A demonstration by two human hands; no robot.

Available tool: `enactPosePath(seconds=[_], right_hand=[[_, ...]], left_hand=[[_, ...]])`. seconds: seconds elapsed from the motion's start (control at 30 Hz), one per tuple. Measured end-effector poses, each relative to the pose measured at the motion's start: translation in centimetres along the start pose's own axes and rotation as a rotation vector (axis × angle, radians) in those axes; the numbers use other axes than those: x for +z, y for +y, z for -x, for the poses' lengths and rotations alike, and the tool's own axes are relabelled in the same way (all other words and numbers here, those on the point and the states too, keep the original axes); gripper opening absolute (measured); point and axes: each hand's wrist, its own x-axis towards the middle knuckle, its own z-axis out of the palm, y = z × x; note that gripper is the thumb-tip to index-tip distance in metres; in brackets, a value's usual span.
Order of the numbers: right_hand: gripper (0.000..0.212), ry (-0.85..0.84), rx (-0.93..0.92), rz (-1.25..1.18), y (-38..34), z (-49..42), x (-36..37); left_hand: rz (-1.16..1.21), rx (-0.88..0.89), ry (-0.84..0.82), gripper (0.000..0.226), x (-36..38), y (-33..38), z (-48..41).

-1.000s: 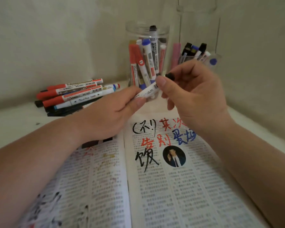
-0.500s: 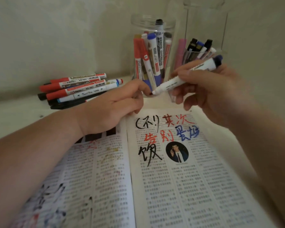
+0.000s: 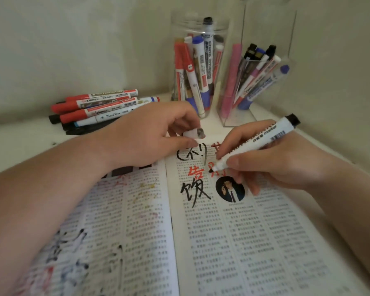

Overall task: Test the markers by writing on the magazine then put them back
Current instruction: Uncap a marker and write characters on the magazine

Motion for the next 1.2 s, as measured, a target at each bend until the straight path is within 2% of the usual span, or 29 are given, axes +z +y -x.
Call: enactPosePath(seconds=[0.1,0.2,0.27,0.4,0.5,0.53,0.6,0.7,0.8,0.87,1.0,1.2], right_hand=[[0.001,0.005,0.024,0.124,-0.3,0.2,0.6],[0.013,0.025,0.061,0.162,-0.4,0.3,0.9],[0.011,0.025,0.064,0.184,-0.6,0.3,1.1],[0.011,-0.013,0.045,0.257,-0.6,0.3,1.3],[0.006,-0.103,0.030,0.291,-0.8,0.5,1.2],[0.005,-0.095,0.003,0.282,-0.8,0.5,1.2],[0.004,0.045,-0.044,0.174,-0.2,0.1,0.3],[0.007,0.221,-0.011,-0.040,0.7,-0.1,-1.4],[0.005,0.190,0.081,0.125,0.7,0.5,-1.9],[0.005,0.180,0.090,0.120,0.5,1.0,-2.2],[0.002,0.158,0.059,0.119,0.3,2.1,-2.8],[0.012,0.232,0.067,0.174,1.3,2.6,-2.0]], left_hand=[[-0.071,0.029,-0.028,0.019,0.2,0.1,-0.1],[-0.120,0.108,-0.048,0.015,0.4,0.1,-0.3],[-0.144,0.117,-0.066,0.016,0.6,0.0,-0.5],[-0.135,0.106,-0.097,0.015,0.9,0.1,-0.4],[-0.118,0.082,-0.109,0.017,1.1,0.3,-0.2],[-0.114,0.079,-0.122,0.018,1.1,0.4,-0.2],[-0.118,0.079,-0.150,0.021,1.2,0.6,-0.2],[-0.126,0.105,-0.167,0.021,1.1,0.6,-0.2],[-0.134,0.156,-0.179,0.023,1.1,0.4,-0.3],[-0.136,0.171,-0.184,0.025,1.1,0.3,-0.3],[-0.142,0.172,-0.180,0.015,1.2,0.2,-0.4],[-0.130,0.124,-0.144,0.019,1.4,0.2,-0.3]])
